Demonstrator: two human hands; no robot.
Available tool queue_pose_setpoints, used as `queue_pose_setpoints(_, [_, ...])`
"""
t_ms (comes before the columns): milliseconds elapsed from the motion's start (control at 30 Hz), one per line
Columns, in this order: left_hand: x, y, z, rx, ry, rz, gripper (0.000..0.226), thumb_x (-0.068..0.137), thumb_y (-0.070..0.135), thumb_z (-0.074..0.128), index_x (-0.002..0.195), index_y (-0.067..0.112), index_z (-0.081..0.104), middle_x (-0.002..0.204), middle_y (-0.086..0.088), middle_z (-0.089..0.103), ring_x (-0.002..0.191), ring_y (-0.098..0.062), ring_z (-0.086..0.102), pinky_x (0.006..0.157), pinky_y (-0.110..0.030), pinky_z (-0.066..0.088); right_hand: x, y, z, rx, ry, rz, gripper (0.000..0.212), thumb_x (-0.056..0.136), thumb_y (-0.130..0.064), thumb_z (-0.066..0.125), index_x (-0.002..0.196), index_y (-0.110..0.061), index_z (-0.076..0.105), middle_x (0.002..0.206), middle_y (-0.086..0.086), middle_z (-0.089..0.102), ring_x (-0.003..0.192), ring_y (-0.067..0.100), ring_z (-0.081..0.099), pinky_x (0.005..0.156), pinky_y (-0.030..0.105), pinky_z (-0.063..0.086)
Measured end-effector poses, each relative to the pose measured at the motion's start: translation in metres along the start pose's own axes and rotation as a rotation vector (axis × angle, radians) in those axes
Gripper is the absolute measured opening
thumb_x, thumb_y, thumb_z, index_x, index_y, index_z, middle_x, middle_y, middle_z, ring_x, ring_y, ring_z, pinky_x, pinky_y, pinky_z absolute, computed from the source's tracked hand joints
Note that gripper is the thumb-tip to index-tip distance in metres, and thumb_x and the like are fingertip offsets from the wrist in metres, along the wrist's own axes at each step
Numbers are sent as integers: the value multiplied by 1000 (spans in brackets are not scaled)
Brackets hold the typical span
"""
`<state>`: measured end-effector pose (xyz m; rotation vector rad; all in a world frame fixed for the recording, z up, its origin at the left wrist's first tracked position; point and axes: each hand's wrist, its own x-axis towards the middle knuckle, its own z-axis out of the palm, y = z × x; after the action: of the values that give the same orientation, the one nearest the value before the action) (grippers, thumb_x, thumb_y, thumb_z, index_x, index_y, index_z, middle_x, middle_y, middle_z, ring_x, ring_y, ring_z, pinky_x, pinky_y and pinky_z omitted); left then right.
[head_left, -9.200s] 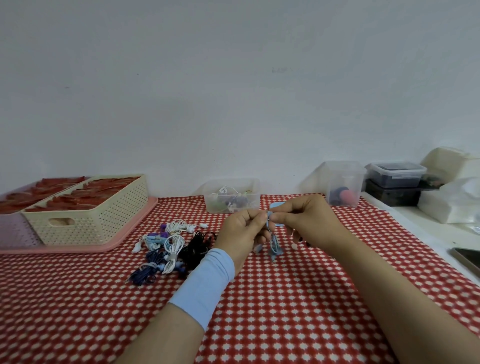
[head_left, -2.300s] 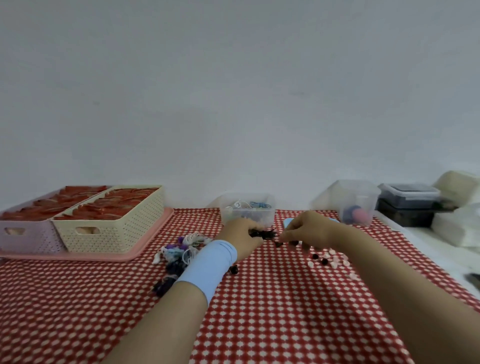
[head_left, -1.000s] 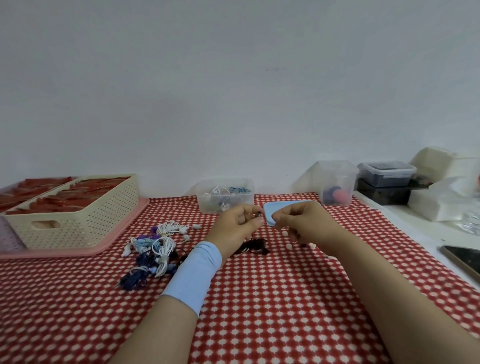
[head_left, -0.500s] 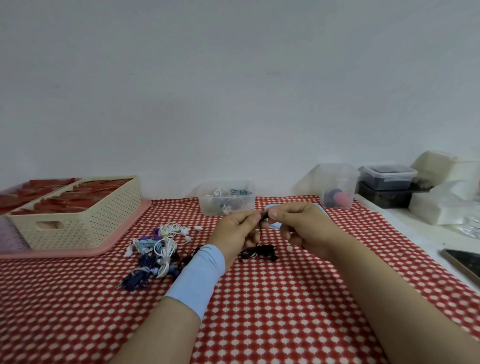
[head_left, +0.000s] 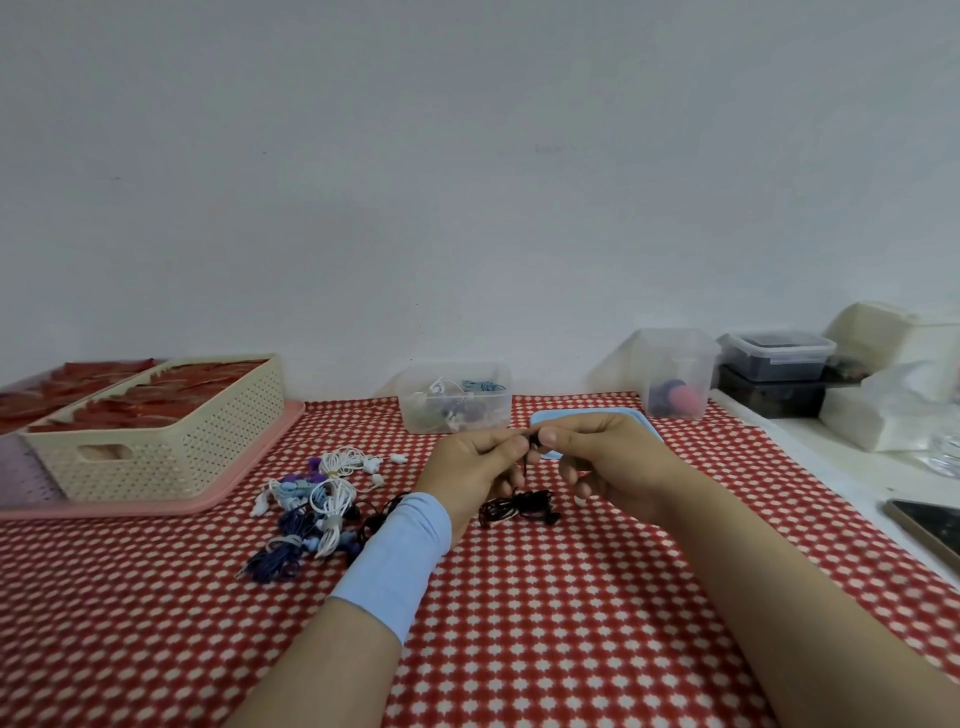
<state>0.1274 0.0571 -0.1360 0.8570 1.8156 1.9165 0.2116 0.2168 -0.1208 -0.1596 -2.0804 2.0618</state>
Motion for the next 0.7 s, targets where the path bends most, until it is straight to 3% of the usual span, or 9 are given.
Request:
queue_pose_setpoints(400, [-1, 0, 0, 80, 12, 37, 21, 94, 10, 63, 88, 24, 77, 78, -2, 73, 65, -10, 58, 64, -22, 52, 1, 3, 1, 73, -12, 46, 22, 93, -13, 64, 109, -2, 76, 89, 12, 71, 57, 12, 52, 47, 23, 46])
queue_pose_setpoints(700, [0, -1, 2, -7, -11, 7, 20, 96, 7, 60, 95, 19, 76, 79, -1, 73, 68, -10, 60, 68, -25, 52, -1, 3, -2, 59, -32, 64, 22, 96, -14, 62, 112, -5, 75, 90, 9, 71, 60, 11, 57, 50, 26, 50])
